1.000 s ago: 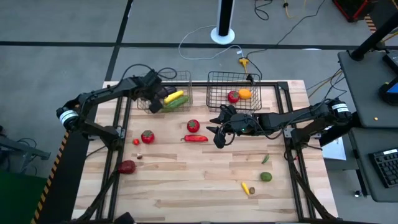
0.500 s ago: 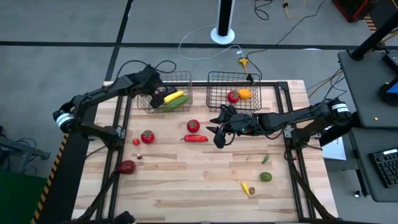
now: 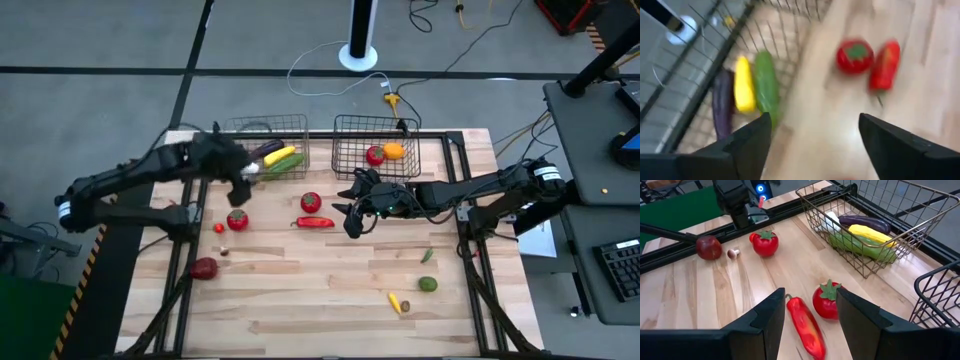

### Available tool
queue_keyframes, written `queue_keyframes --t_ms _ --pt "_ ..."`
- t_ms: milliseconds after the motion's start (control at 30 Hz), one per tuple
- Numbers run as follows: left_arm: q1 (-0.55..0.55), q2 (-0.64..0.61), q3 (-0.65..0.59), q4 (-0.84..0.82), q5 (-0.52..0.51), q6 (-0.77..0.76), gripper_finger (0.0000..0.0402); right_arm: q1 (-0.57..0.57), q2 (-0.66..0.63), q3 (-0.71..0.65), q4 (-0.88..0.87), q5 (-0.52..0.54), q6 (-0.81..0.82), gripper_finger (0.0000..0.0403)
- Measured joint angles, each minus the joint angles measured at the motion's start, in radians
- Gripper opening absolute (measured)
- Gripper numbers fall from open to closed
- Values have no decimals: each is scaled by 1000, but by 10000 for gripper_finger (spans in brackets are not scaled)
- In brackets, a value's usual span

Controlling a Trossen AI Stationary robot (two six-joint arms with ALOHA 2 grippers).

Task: Sort produce into baskets
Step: Adjust the left wire basket

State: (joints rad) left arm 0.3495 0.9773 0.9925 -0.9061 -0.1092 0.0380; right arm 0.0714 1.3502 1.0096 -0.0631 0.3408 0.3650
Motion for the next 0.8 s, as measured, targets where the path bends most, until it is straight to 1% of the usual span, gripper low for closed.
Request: queue_keyframes --t_ms 100,233,300,400,433,567,600,667,733,800 --pt "-72 27 -2 -90 -5 -64 240 0 0 0 0 0 -2 169" --pt "-95 91 -25 -168 -15 -112 178 0 0 0 0 0 -2 169" --pt "-90 120 -43 -181 -78 -122 143 0 0 0 -3 0 -2 169" --pt "-78 164 -83 -191 -208 -126 92 0 0 0 -7 0 -2 169" --pt "-72 179 -92 -194 -226 -126 76 0 0 0 -8 0 -3 169" --pt "-59 225 -102 -193 -236 -119 23 0 0 0 -7 0 -17 169" --pt "-57 232 -102 -193 -252 -117 13 0 0 0 -7 0 -18 169" --pt "-48 243 -102 -193 -309 -104 4 0 0 0 -7 0 -20 169" --pt "-34 252 -102 -193 -357 -90 6 0 0 0 -7 0 -21 169" --pt "-16 255 -102 -192 -371 -76 8 0 0 0 -7 0 -21 169"
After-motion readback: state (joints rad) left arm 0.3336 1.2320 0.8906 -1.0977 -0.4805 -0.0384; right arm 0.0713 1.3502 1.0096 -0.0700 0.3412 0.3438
